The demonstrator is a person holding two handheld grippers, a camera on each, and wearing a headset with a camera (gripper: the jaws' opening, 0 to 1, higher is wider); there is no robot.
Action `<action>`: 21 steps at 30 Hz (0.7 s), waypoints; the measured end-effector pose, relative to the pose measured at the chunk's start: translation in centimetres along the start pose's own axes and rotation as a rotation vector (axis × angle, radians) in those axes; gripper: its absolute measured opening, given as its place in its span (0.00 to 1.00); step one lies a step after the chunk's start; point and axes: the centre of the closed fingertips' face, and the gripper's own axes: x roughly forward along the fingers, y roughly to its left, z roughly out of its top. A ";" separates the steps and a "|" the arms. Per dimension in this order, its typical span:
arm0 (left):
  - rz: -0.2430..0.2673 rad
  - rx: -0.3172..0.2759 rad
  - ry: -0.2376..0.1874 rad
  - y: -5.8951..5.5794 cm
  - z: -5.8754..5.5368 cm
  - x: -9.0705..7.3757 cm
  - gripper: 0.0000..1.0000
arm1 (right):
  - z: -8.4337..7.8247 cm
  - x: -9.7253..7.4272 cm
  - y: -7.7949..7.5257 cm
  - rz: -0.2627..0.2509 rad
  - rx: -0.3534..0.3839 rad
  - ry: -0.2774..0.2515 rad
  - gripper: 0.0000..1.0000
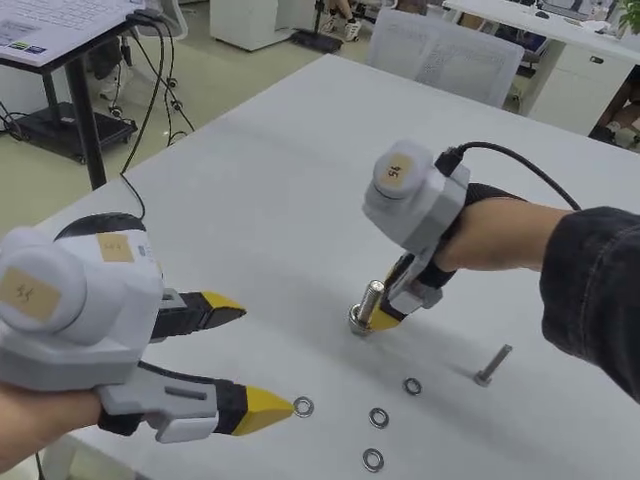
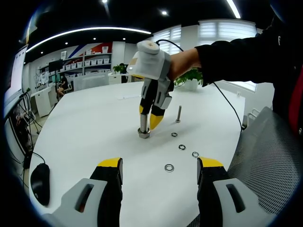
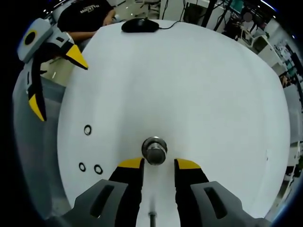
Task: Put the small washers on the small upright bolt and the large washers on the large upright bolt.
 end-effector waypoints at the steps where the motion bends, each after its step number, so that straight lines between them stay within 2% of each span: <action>1: 0.000 0.000 0.000 0.0 0.0 0.0 0.63 | -0.1 -0.1 0.0 -0.002 0.000 0.000 0.26; 21: -0.004 0.014 0.003 -0.3 0.3 -0.1 0.62 | -1.3 -1.4 -0.6 -0.037 0.013 -0.016 0.26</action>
